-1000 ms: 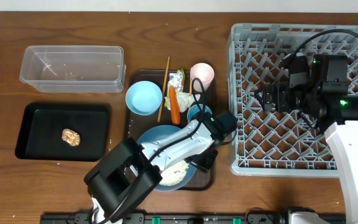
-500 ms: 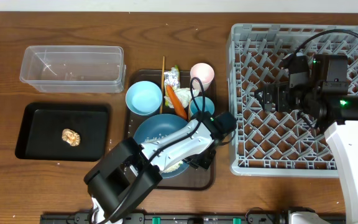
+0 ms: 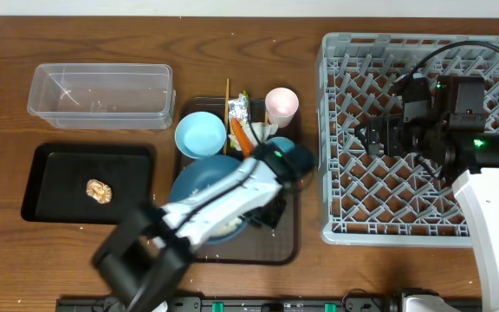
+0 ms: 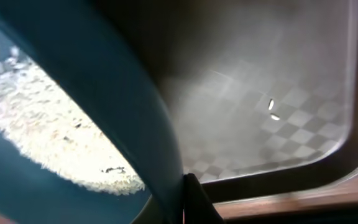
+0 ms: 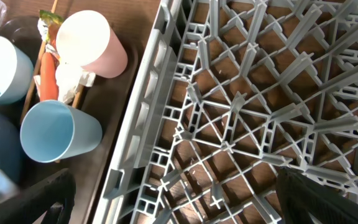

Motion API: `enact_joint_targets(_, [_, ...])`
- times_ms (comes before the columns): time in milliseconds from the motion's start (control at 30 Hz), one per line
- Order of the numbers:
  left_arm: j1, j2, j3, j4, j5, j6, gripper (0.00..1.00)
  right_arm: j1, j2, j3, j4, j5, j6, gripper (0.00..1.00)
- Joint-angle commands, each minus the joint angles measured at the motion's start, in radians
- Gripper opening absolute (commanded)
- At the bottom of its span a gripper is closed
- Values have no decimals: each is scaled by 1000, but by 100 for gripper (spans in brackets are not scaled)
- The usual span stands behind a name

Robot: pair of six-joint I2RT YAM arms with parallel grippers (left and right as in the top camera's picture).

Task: Sort waste into correct bins and load items into the dishwasher rack
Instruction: 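Lift the rice bowl with the left gripper over the black tray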

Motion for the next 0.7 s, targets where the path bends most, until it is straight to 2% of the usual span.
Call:
enact_joint_targets(0, [68, -121, 43, -2, -42, 8, 6, -8, 2, 17, 2, -8, 8, 96])
enact_joint_targets(300, [303, -303, 43, 106, -41, 12, 6, -8, 2, 17, 2, -8, 8, 96])
enact_joint_targets(667, [601, -315, 43, 209, 14, 78, 6, -8, 2, 17, 4, -7, 7, 97])
